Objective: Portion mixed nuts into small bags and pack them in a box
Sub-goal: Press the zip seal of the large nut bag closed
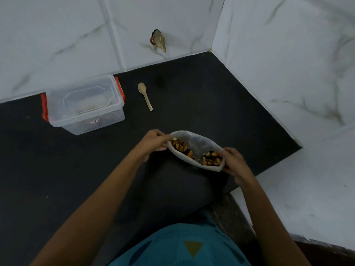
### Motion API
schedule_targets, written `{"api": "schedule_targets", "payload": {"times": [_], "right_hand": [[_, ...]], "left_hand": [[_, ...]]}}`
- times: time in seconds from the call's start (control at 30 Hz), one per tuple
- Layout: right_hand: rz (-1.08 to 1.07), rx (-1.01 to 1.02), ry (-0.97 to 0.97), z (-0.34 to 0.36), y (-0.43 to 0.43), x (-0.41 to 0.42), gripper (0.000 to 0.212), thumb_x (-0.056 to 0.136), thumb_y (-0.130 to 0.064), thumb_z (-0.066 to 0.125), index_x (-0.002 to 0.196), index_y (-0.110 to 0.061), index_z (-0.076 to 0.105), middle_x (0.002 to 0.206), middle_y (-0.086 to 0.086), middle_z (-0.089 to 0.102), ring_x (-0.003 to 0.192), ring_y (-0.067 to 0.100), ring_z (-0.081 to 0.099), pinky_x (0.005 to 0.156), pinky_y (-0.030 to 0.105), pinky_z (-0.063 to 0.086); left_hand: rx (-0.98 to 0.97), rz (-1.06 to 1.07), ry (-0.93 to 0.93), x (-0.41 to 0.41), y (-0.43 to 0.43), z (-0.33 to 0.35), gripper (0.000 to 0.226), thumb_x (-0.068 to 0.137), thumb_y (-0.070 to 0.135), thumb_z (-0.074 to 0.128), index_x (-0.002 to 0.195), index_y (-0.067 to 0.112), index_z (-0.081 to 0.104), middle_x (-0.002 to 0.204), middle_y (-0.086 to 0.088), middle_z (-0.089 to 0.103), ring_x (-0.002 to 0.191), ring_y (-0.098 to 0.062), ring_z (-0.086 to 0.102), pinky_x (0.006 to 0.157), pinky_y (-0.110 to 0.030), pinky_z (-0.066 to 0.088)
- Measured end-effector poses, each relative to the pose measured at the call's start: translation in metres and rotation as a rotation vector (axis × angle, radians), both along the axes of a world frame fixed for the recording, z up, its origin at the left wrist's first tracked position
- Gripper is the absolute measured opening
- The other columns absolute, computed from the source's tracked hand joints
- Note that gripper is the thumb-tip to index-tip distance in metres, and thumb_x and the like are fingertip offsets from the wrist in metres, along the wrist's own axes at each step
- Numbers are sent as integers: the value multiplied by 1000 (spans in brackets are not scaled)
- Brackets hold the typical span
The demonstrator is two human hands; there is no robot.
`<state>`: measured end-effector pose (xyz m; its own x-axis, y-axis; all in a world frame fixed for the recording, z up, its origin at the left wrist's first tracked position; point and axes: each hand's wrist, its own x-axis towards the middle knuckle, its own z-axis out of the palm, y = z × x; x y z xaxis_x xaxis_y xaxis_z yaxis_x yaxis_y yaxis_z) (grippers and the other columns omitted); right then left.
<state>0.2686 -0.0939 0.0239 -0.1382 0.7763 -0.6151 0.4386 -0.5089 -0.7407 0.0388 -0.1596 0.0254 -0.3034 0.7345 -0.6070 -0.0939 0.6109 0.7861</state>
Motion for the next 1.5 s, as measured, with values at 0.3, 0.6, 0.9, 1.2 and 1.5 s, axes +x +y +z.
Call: {"api": "schedule_targets", "payload": {"times": [0.3, 0.6, 0.9, 1.2, 1.5], "right_hand": [[-197, -237, 409, 9, 18, 0, 17, 92, -2, 46, 103, -3, 59, 93, 9, 62, 86, 15, 59, 74, 27, 50], [-15, -215, 289, 6, 11, -10, 20, 83, 2, 60, 103, 1, 60, 88, 8, 65, 80, 14, 63, 62, 19, 54], [-7, -33, 93, 5, 20, -15, 18, 80, 4, 62, 85, -13, 61, 89, 5, 62, 78, 13, 60, 68, 23, 50], [-74, 127, 73, 5, 22, -12, 19, 81, 5, 58, 73, -12, 58, 79, 3, 58, 69, 9, 55, 52, 14, 46], [95, 519, -160, 5, 17, -18, 10, 87, -5, 53, 88, -14, 57, 99, 3, 53, 85, 10, 53, 73, 19, 45]], "left_hand": [[-26, 348, -499, -10, -31, -8, 12, 87, 10, 58, 97, 5, 62, 94, -12, 65, 87, -18, 64, 63, -24, 58], [-103, 198, -455, -3, -33, -13, 14, 79, 5, 65, 93, 4, 66, 87, -9, 71, 80, -14, 69, 62, -21, 57], [-123, 221, -162, 0, -31, -8, 14, 81, 8, 65, 94, 14, 62, 89, -3, 63, 71, -6, 54, 51, -14, 44], [101, 186, 239, 8, -33, -5, 17, 86, 2, 54, 78, 17, 54, 94, -4, 54, 77, -12, 53, 63, -21, 47], [64, -96, 807, 15, -30, -7, 20, 95, 17, 46, 111, 12, 56, 102, -5, 61, 80, -12, 58, 62, -21, 45]]}}
